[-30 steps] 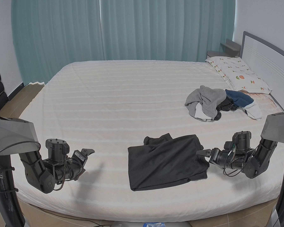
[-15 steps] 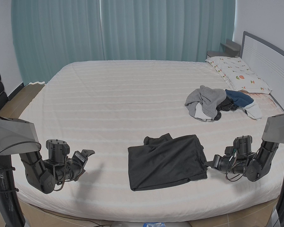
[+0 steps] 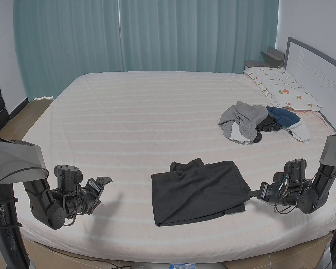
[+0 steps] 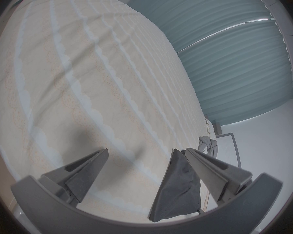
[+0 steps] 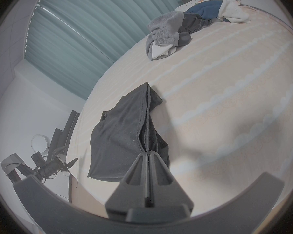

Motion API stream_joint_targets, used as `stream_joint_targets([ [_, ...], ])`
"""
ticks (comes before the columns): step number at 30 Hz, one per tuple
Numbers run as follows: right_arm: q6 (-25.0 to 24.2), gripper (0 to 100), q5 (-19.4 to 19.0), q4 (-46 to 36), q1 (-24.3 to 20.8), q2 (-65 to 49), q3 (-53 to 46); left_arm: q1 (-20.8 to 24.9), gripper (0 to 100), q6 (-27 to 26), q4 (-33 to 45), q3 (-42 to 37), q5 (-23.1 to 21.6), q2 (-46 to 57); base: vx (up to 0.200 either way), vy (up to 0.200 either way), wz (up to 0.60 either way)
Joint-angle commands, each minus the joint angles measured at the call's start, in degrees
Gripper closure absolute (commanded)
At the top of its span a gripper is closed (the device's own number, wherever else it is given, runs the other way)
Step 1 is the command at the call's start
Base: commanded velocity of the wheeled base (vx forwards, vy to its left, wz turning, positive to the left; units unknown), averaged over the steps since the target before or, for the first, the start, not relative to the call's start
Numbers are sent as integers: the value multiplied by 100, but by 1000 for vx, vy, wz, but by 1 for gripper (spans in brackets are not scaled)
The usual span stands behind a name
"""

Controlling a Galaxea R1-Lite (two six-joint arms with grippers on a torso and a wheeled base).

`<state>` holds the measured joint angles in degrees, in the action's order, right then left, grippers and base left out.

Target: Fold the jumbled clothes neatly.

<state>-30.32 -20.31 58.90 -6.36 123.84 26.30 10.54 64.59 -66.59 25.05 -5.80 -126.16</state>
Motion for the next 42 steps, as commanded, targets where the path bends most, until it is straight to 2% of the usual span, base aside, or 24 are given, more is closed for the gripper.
stream_joint_targets([
  [1, 96, 100, -8, -81, 74, -97, -28, 0, 0, 1, -4, 0, 0, -5, 0, 0, 0],
  [8, 421, 100, -87, -406, 109, -62, -72, 0, 0, 1, -4, 9, 0, -14, 0, 0, 0],
  [19, 826, 100, -105, -406, 162, 228, -133, 0, 0, 1, -4, 0, 0, -14, 0, 0, 0],
  [20, 861, 0, -105, -406, 188, 281, -125, 0, 0, 1, -4, 9, 0, -5, 0, 0, 0],
  [25, 922, 0, -114, -345, 188, 342, -54, 0, 0, 1, -4, 9, 0, -14, 0, 0, 0],
  [30, 764, 0, -131, -318, 197, 228, 262, 0, 0, 1, -4, 9, 0, -14, 0, 0, 0],
  [37, -528, 0, -96, -336, 144, 307, 1246, 0, 0, 1, -12, 9, 0, -5, 0, 0, 0],
  [42, -1011, 0, -96, -406, 162, 834, 2152, 0, 0, 19, -12, 0, 0, 13, 0, 0, 0],
])
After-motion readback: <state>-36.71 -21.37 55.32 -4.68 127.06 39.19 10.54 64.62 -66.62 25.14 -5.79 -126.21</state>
